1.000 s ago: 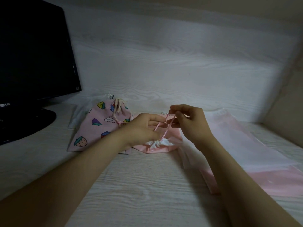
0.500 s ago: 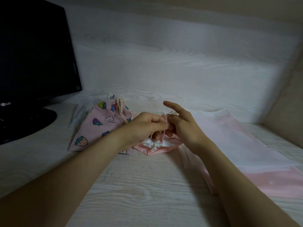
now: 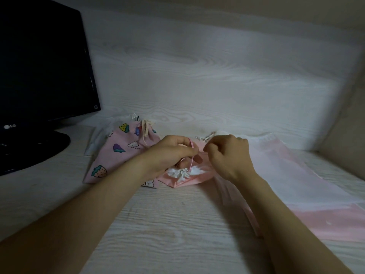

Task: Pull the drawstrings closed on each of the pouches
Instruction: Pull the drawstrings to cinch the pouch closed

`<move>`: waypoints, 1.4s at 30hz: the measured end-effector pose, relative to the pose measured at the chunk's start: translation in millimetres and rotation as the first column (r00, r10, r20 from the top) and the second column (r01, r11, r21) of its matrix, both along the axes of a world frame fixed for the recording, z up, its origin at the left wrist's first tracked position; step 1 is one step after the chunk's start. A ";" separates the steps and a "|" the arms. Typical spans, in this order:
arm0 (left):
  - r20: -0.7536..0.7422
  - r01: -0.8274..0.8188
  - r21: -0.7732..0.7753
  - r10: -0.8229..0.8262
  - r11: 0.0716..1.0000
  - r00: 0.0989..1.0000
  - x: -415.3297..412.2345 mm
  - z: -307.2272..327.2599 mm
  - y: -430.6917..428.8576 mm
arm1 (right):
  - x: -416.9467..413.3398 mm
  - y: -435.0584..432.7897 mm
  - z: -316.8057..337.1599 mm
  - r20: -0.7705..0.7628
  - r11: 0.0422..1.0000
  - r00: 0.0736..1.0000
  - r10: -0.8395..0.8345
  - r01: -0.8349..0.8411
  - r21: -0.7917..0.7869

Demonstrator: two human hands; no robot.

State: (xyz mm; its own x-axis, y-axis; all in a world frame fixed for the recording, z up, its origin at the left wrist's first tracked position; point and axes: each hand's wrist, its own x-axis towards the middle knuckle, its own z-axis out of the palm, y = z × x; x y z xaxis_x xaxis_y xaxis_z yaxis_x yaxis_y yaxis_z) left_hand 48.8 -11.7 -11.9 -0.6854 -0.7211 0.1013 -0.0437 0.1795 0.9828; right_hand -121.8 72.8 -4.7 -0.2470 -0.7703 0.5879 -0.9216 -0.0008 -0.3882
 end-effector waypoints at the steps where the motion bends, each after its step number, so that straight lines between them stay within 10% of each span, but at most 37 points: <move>1: 0.005 0.009 -0.007 -0.009 1.000 1.000 0.3 -0.2 0.5 | 1.2 1.2 1.5 0.023 0.998 1.000 0.019 -0.020 0.056; 6: 0.005 0.043 0.007 -0.043 0.999 0.999 1.9 1.0 0.7 | 9.4 8.0 1.6 0.286 0.943 0.922 0.260 -0.306 0.129; 13: 0.003 0.002 -0.019 -0.002 1.000 1.000 0.4 1.6 2.8 | 10.5 4.3 -1.4 0.091 0.971 0.987 0.132 -0.147 0.190; 20: 0.016 -0.004 -0.056 0.005 0.998 1.000 -1.1 -1.2 -0.5 | 6.9 -4.2 -10.9 0.494 0.873 0.764 0.414 -0.487 0.023; 34: -0.006 0.018 0.068 -0.018 0.997 1.000 0.2 3.9 -4.9 | 2.7 -9.4 -9.9 -0.259 0.945 0.910 0.325 -0.325 0.044; 42: 0.033 -0.142 0.109 0.139 0.984 0.990 -0.1 5.0 -2.9 | 2.5 -10.6 -12.8 -0.269 0.966 0.933 0.238 -0.198 0.168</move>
